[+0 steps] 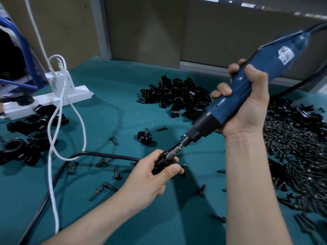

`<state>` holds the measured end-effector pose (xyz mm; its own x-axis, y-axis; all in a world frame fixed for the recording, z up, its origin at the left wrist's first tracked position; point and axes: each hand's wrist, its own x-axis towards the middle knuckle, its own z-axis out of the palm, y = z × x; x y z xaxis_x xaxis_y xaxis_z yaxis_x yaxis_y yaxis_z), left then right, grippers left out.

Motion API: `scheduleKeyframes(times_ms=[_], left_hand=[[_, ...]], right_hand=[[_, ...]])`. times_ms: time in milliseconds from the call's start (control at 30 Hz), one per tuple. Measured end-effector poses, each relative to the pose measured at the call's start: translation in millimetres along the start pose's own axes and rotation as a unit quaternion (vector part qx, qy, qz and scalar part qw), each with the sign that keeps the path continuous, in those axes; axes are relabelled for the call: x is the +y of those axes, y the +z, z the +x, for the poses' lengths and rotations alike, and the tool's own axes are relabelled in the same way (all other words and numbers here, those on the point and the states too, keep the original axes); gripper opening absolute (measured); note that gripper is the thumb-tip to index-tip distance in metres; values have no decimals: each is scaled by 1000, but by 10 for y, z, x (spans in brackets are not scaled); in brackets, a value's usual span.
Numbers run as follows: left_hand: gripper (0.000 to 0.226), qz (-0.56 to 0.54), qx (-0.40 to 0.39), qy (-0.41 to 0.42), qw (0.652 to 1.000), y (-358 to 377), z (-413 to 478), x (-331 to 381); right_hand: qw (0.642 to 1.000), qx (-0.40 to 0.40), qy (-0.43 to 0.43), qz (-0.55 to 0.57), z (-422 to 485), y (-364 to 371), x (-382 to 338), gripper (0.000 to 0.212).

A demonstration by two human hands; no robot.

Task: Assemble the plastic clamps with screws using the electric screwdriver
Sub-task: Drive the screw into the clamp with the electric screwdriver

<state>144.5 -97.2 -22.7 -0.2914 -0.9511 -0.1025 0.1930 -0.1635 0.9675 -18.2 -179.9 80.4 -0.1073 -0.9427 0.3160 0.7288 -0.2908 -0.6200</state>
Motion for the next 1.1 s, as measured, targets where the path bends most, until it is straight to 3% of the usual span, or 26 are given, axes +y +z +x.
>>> scheduleKeyframes(times_ms=[567,833,1000,1100], left_hand=[[41,-5,16,-7,1000,17,0,13],[40,-23,-16,-21,999,-12,4,4],[39,-33,-68,-55,996,-55,11,15],[36,-109,-202,-150,962,-84,-29,27]], right_hand=[[1000,-5,15,1,-15,7,35,4],[999,-35,17,5,-2,6,17,12],[996,-65,32,49,11,-49,-1,18],[975,-138,69,160,18,-85,-10,43]])
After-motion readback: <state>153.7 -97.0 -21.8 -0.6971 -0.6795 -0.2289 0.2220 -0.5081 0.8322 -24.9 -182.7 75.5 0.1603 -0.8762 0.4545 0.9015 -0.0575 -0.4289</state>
